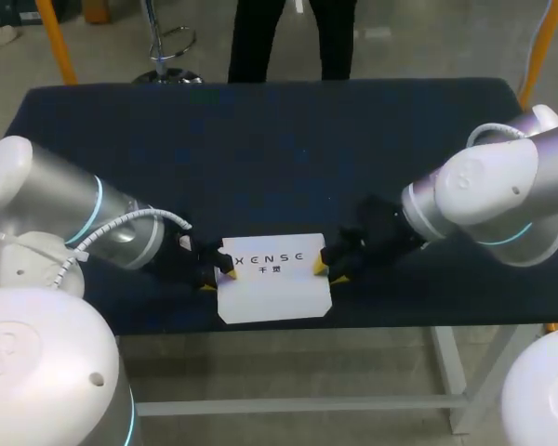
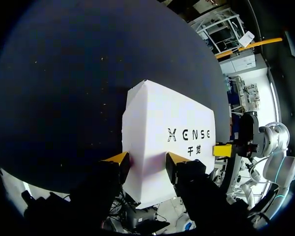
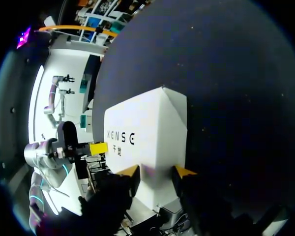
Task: Assemble the packaging by folding the flat box into shape, placing the metal phone stand inside, and closing the box properly
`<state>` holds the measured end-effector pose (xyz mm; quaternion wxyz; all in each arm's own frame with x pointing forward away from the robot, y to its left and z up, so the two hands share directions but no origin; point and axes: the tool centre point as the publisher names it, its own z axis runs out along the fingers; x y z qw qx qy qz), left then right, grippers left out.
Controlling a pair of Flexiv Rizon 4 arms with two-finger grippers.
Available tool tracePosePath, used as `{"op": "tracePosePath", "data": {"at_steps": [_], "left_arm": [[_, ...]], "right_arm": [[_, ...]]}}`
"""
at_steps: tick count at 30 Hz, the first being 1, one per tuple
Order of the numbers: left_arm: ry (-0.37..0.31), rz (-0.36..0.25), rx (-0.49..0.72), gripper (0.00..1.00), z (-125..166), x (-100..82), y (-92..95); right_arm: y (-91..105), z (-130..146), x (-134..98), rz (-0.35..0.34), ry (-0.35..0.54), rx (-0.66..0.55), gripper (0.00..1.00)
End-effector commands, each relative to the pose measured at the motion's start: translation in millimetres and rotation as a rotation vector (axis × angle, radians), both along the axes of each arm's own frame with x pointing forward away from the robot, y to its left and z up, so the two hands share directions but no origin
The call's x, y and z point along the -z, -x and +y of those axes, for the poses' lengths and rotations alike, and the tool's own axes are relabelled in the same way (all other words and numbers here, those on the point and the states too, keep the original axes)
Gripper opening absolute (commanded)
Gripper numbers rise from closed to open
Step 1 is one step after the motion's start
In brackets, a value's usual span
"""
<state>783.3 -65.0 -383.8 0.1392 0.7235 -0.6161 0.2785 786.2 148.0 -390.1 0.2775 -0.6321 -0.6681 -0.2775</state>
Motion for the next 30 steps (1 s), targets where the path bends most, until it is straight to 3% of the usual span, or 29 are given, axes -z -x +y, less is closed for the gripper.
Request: {"op": "tracePosePath", "data": {"at_steps": [1,11,30], "left_arm": [[-0.004,-0.001,-0.001,0.52,-5.4,6.2,-0.6],[0.001,-0.005,0.004,0.47,-4.3,5.8,0.1],[0.053,0.031,0.077,0.47,1.0,6.7,-2.3]], "right_arm": [[-1.3,1.5,1.0,0.003,-0.012,-0.005,0.49],[-1.7,0.3,1.1,0.004,-0.021,-0.004,0.5],[0.6,-2.6,-2.5,-0.006,-0.064,-0.024,0.49]]}}
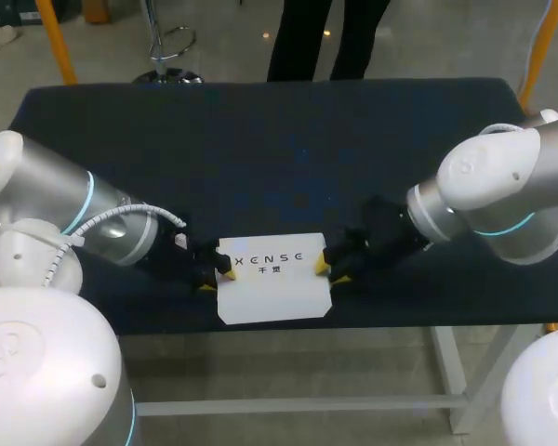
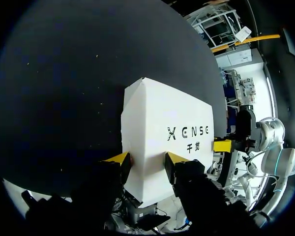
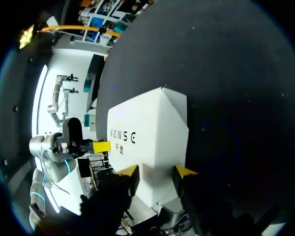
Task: Assemble the packaging by folding the flat box into shape, placing the metal phone stand inside, and closing the box properly
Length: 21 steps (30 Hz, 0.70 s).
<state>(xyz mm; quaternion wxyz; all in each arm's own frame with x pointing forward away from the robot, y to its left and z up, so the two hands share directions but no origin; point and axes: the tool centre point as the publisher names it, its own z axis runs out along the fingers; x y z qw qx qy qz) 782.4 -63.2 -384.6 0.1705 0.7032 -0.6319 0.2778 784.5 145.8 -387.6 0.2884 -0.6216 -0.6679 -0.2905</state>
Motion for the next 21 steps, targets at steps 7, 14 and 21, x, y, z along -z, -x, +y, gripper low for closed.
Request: {"op": "tracePosePath", "data": {"at_steps": [7,14,21], "left_arm": [[0.035,0.021,0.043,0.45,-1.4,6.1,-6.1],[0.079,0.035,0.098,0.45,3.5,8.4,-8.2],[0.099,0.062,0.141,0.46,5.2,11.3,-10.1]], "right_arm": [[0.1,4.0,2.5,0.002,-0.028,-0.042,0.49],[-3.2,4.0,9.4,0.014,-0.026,-0.046,0.48],[-4.0,3.0,13.3,0.019,-0.015,-0.06,0.47]]}}
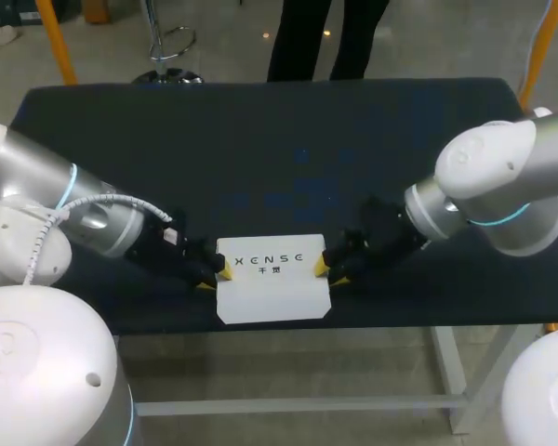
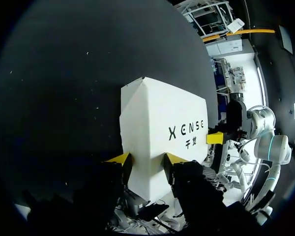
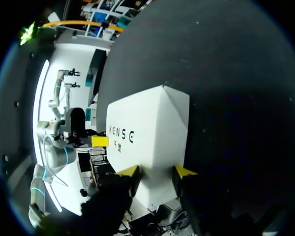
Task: Assemble the packaging by folding the flat box into shape, placing the metal phone stand inside, and closing the box properly
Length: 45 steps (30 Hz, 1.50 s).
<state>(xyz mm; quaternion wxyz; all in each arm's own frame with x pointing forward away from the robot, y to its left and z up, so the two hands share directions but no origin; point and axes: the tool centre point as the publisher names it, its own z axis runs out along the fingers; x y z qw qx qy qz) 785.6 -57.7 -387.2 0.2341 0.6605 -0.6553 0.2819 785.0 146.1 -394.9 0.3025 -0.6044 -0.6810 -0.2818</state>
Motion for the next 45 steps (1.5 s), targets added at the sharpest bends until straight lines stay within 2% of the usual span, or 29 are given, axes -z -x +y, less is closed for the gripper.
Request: {"op": "tracePosePath", "data": {"at_steps": [1,13,21,31,45], "left_arm": [[0.003,0.019,0.021,0.46,-0.1,9.0,-6.9],[0.027,0.08,0.117,0.45,-0.1,9.0,-5.2],[0.043,0.124,0.171,0.45,-1.5,8.2,-4.3],[0.008,0.154,0.146,0.45,-7.1,3.2,-0.8],[-0.017,0.184,0.139,0.45,-8.5,-3.1,0.2]], "right_arm": [[-3.3,2.5,6.4,0.008,-0.005,-0.01,0.47],[-2.8,4.6,8.8,0.028,-0.025,-0.051,0.46],[-2.6,8.3,10.5,0.039,-0.044,-0.032,0.46],[-2.8,12.1,3.8,0.075,-0.023,0.069,0.46],[-1.6,14.8,-3.1,0.047,0.026,0.125,0.46]]}}
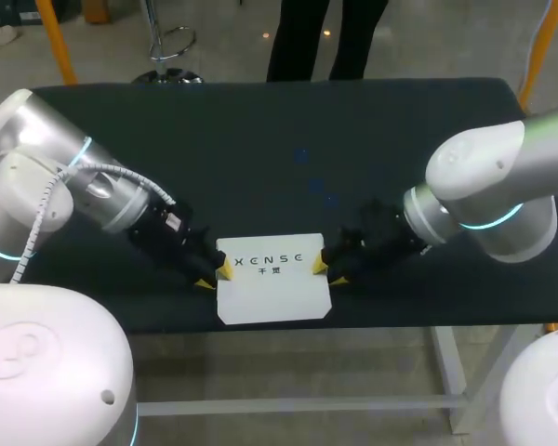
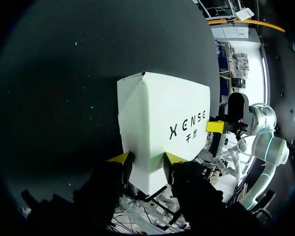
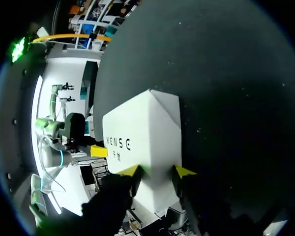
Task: Assemble the packaging by folding the flat box into shape, placing the metal phone stand inside, and closing the box properly
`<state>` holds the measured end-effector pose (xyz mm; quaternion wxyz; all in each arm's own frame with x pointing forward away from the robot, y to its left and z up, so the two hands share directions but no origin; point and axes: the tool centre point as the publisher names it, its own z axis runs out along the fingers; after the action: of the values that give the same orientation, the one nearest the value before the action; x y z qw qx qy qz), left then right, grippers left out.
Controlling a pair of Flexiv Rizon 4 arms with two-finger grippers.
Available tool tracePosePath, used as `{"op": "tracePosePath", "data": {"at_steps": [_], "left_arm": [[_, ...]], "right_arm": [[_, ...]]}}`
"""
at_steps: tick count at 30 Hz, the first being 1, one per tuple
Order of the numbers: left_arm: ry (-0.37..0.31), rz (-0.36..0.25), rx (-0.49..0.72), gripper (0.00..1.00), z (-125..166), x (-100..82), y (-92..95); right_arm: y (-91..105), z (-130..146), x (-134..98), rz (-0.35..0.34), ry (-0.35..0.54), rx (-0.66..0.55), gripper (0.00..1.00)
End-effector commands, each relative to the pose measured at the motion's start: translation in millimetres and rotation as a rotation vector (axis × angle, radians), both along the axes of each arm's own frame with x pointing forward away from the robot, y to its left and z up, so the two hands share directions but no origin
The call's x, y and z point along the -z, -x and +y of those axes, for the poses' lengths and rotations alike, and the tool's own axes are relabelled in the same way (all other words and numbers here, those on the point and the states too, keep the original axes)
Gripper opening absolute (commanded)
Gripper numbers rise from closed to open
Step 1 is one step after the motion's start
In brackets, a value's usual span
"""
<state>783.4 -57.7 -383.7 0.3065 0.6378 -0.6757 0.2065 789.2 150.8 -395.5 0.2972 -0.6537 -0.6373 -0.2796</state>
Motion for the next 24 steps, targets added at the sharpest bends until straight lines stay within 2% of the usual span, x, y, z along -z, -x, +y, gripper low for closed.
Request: {"op": "tracePosePath", "data": {"at_steps": [1,18,24], "left_arm": [[-0.017,0.015,0.007,0.45,-8.3,-0.3,-2.3],[-0.032,0.058,0.014,0.45,-8.3,-10.9,-6.1],[-0.038,0.071,0.014,0.45,-8.3,-12.2,-8.7]], "right_arm": [[2.4,9.8,-4.7,0.002,0.014,0.004,0.46],[-14.0,1.5,-9.3,0.149,-0.007,-0.005,0.45],[-14.7,2.0,-10.4,0.16,-0.003,-0.002,0.45]]}}
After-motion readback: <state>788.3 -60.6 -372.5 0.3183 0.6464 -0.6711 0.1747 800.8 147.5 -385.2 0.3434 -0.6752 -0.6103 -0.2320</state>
